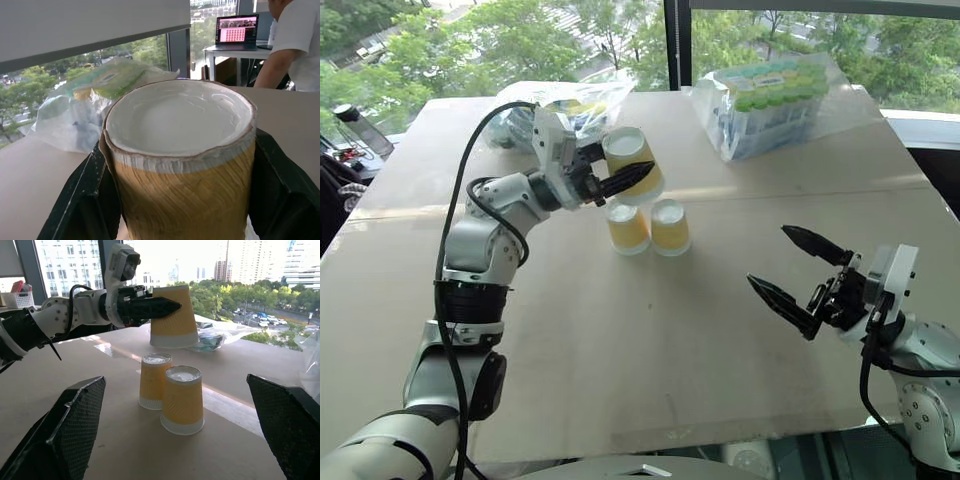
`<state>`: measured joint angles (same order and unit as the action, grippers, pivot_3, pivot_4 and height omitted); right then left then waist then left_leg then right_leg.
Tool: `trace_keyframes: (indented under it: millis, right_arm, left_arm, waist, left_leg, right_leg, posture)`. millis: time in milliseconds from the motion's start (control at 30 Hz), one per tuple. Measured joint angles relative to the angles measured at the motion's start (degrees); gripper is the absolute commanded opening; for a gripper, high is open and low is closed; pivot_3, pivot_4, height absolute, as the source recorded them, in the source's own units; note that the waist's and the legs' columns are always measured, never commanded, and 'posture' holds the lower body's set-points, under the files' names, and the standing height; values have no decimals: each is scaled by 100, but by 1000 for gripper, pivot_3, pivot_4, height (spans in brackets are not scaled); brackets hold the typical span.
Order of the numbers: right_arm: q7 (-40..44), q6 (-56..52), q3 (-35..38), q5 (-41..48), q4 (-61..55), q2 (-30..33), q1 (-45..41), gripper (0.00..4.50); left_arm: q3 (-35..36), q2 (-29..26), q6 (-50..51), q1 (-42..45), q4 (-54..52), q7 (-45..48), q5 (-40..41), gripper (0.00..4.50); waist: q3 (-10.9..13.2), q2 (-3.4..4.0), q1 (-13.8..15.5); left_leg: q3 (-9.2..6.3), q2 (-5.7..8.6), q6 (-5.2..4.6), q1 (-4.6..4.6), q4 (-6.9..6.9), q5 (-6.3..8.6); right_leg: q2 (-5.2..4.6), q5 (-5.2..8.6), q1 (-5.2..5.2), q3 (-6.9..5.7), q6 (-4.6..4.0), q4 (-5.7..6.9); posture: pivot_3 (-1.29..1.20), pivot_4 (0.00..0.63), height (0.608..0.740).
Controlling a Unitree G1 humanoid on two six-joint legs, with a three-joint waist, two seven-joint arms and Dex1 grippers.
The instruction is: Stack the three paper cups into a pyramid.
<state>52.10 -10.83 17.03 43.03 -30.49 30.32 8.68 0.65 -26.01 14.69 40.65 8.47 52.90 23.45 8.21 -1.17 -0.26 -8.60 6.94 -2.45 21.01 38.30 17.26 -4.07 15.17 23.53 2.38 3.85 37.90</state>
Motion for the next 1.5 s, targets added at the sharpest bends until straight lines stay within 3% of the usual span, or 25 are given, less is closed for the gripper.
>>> trace_keyframes:
  millis: [700,867,1033,1333,1433,1500]
  right_arm:
    - [-103,7,-36,9,-10,8,-37,4500]
    - [-94,7,-35,10,-10,11,-11,4500]
    - [-79,7,-35,17,-10,37,31,4500]
    - [153,20,-171,-30,113,66,126,4500]
    - [286,65,-261,-117,405,65,115,4500]
    - [410,134,-307,-205,622,63,119,4500]
  left_arm:
    - [-127,69,-147,-270,42,185,-281,2748]
    - [-124,125,-148,-270,142,180,-299,4471]
    - [11,290,-209,-269,76,118,-136,4471]
    - [854,114,356,-458,-1554,-577,727,4471]
    - [1255,-68,1034,-997,-2248,-966,1295,4471]
    - [1367,-327,1469,-1791,-2654,-1146,1451,4471]
  waist:
    - [0,0,91]
    - [0,0,92]
    - [0,-1,92]
    - [0,0,77]
    - [-1,2,67]
    - [-3,5,60]
  left_leg:
    - [0,0,0,-1,1,0]
    - [-1,0,0,0,2,0]
    - [0,0,0,0,3,0]
    - [2,0,0,-2,1,0]
    - [5,0,0,-13,-1,0]
    - [6,-1,0,-18,-6,0]
  right_leg:
    - [0,0,0,0,0,2]
    - [0,0,0,-1,-1,3]
    - [-1,0,0,0,0,2]
    - [-1,0,0,4,0,3]
    - [1,0,-2,11,0,3]
    - [3,0,-3,11,-1,3]
  posture:
    - [0,150,740]
    - [0,150,740]
    - [0,150,740]
    - [0,150,740]
    - [0,150,740]
    - [0,150,740]
